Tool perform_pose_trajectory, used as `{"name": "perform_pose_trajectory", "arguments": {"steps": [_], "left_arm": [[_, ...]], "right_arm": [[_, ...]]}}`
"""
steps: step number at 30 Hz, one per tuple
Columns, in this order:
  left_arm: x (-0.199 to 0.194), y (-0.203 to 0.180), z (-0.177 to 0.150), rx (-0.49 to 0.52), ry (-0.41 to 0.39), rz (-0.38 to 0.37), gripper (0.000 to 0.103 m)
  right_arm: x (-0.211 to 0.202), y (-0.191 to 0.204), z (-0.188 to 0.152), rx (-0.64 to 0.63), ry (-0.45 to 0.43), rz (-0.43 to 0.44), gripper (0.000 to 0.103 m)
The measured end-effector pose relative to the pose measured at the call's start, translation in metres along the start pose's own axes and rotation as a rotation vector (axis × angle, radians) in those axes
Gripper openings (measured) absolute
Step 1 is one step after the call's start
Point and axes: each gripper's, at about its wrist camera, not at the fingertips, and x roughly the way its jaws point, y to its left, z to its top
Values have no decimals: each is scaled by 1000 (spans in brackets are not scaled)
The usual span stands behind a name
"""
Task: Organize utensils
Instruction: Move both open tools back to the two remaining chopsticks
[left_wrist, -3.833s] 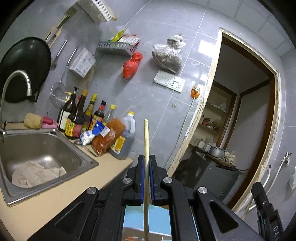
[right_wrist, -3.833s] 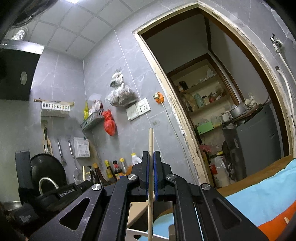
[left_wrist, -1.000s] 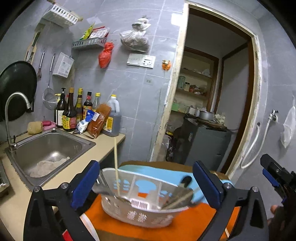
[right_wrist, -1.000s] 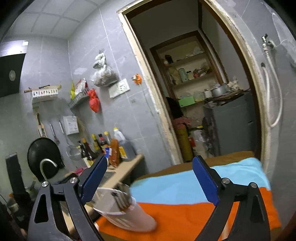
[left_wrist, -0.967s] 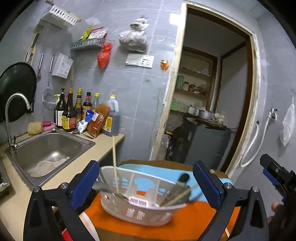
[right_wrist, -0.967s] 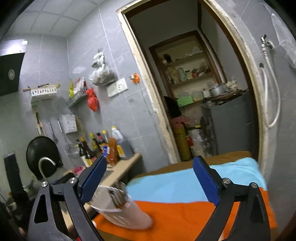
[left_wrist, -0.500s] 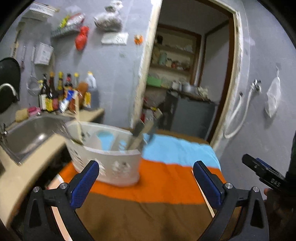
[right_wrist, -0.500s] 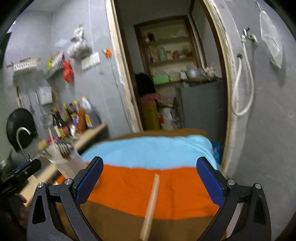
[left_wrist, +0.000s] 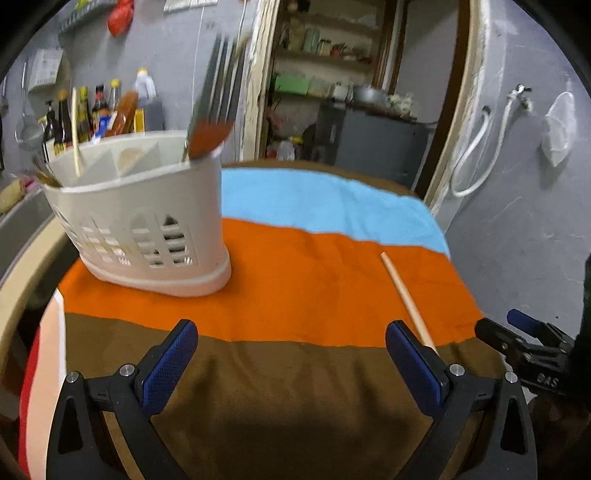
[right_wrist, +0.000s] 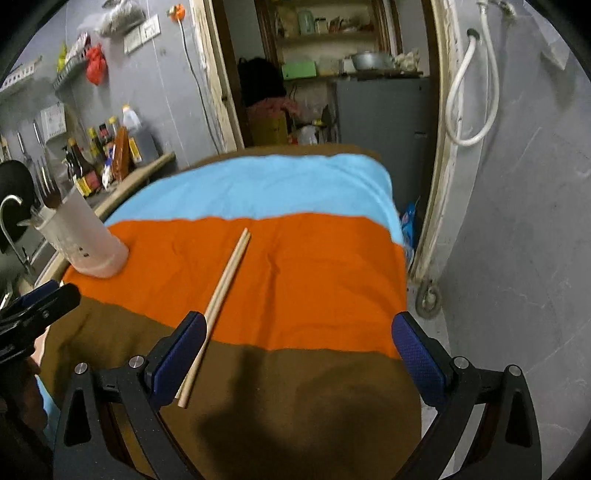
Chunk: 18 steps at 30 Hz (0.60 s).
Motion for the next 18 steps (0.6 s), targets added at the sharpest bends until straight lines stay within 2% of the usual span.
{"name": "perform_pose_trajectory", "arguments": {"steps": [3, 7, 10, 18], "left_arm": [[15, 4, 2, -24, 36, 14, 102], [27, 8, 3, -47, 66, 25, 102], [30, 10, 2, -53, 78, 32, 102], [33, 9, 2, -53, 87, 24, 102]], "right_arm": [[12, 7, -2, -34, 23, 12, 95], [28, 21, -1, -90, 80, 31, 84], [39, 29, -1, -116, 114, 40, 82], [45, 40, 5, -149, 132, 28, 82]]}}
